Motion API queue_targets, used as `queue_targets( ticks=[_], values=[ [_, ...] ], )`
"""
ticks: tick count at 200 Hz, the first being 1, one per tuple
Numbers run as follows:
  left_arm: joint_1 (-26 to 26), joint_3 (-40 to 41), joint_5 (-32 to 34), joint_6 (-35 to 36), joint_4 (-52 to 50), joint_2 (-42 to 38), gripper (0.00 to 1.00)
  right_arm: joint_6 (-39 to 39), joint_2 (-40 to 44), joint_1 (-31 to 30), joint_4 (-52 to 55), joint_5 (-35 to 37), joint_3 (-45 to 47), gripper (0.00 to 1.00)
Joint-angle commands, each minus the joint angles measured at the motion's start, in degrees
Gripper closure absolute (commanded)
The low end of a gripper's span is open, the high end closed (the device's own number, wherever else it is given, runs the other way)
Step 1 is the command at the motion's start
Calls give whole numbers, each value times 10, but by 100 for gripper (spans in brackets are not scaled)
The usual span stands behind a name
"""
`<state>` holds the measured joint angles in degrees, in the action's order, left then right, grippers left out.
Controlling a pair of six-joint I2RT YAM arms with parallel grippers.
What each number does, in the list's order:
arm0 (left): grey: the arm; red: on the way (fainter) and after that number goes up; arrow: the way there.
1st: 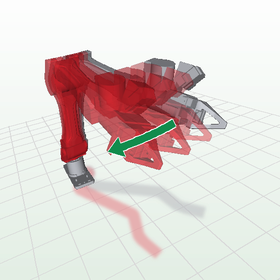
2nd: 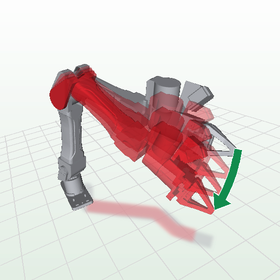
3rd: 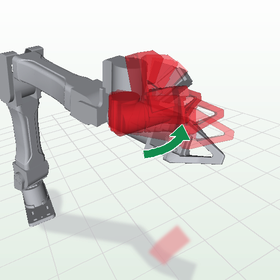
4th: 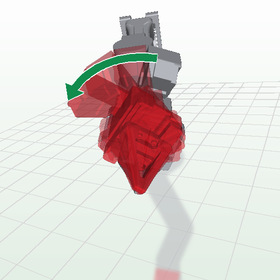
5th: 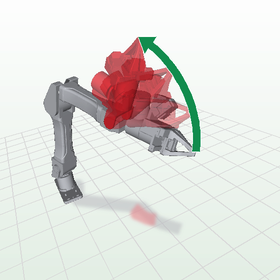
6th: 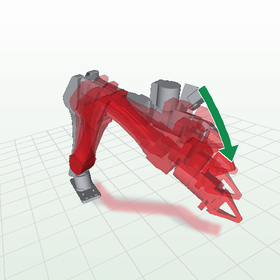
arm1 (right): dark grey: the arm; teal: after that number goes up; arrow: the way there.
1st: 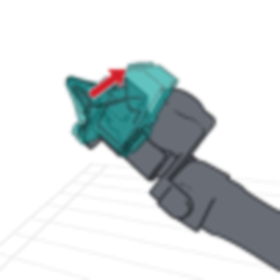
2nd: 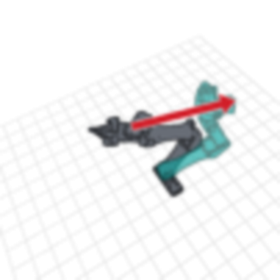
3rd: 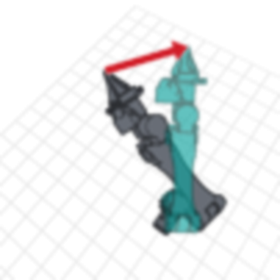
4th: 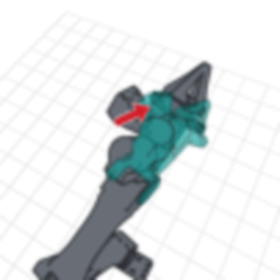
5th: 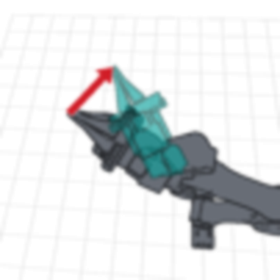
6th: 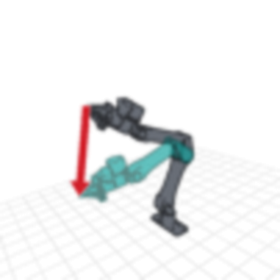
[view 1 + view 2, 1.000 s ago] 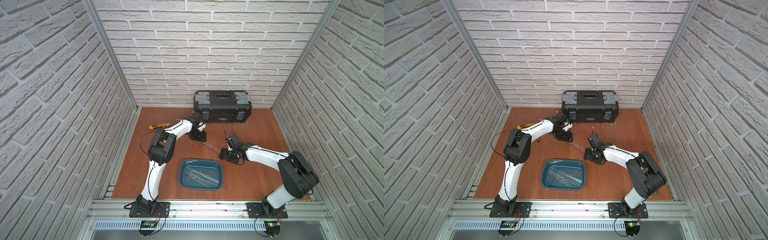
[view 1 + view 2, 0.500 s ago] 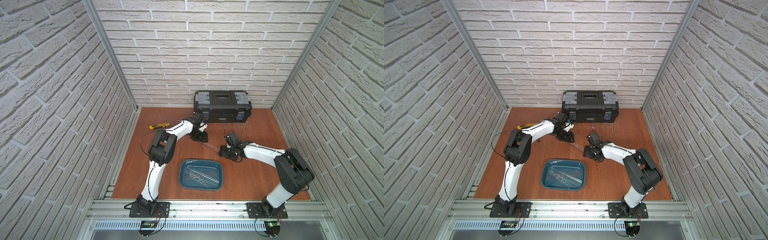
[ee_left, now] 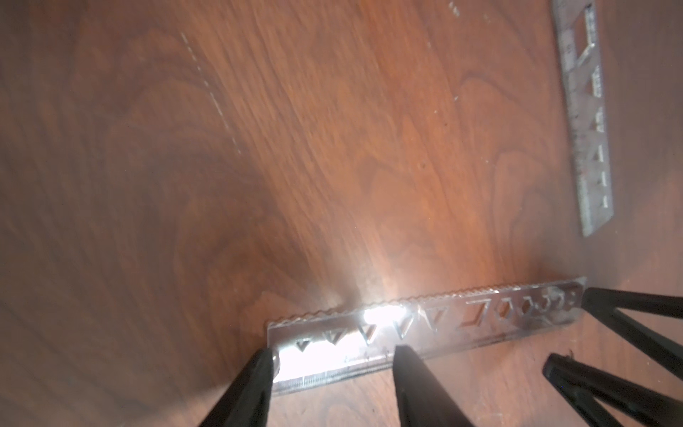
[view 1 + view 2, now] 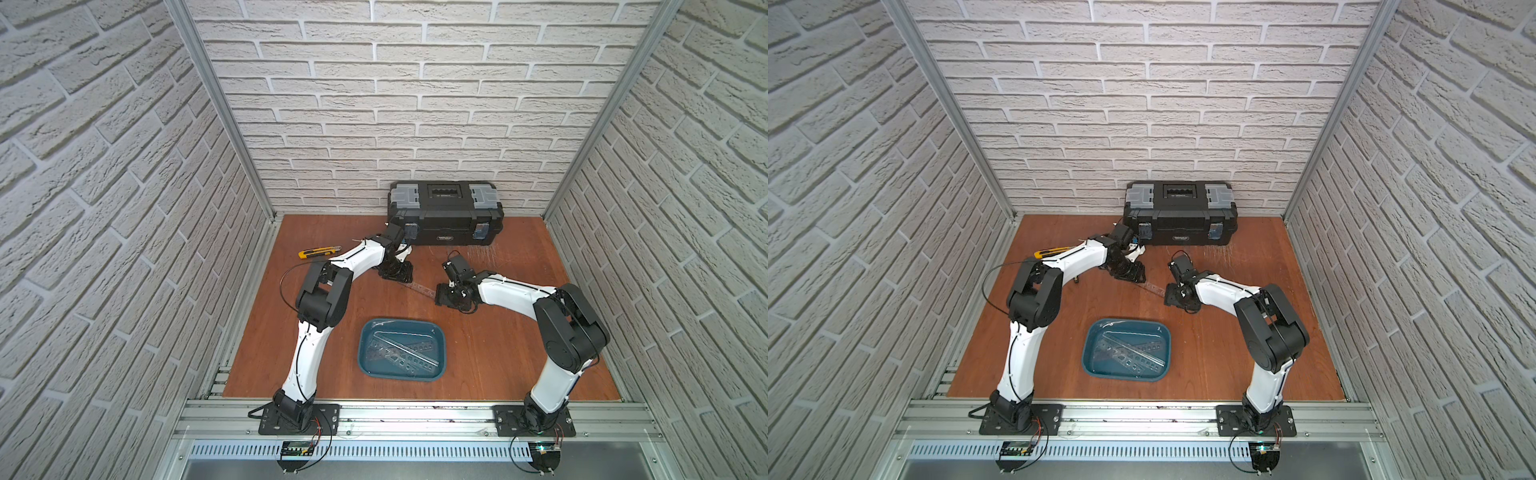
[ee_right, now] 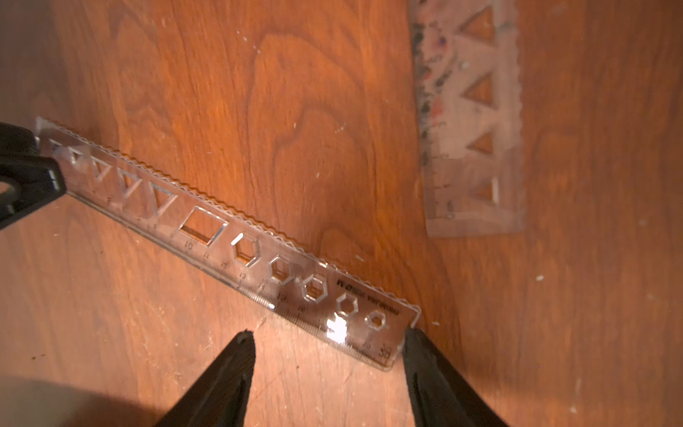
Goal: Put the scattered rulers into the storage box
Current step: Pick up the ruler from the center of the board.
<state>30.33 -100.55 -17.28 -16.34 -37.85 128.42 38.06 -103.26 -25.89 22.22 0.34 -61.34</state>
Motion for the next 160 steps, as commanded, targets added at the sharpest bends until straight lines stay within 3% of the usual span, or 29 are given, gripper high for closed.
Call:
queue_targets(
  ticks=[1,65,97,126,160],
  values=[
    [18,5,-42,-4,-25,20,44,-33,-65,-17,-5,-40,5,32],
    [25,-7,-43,-3,-30,27,44,-48,-110,-31,-5,-68,-34,33],
    [25,-4,-38,-1,-33,24,44,-47,-116,-33,5,-42,-40,34],
    [25,-1,-36,1,-33,21,44,-56,-110,-33,23,8,-41,41],
    [24,0,-36,0,-33,20,44,-71,-122,-36,27,52,-38,58]
  ],
)
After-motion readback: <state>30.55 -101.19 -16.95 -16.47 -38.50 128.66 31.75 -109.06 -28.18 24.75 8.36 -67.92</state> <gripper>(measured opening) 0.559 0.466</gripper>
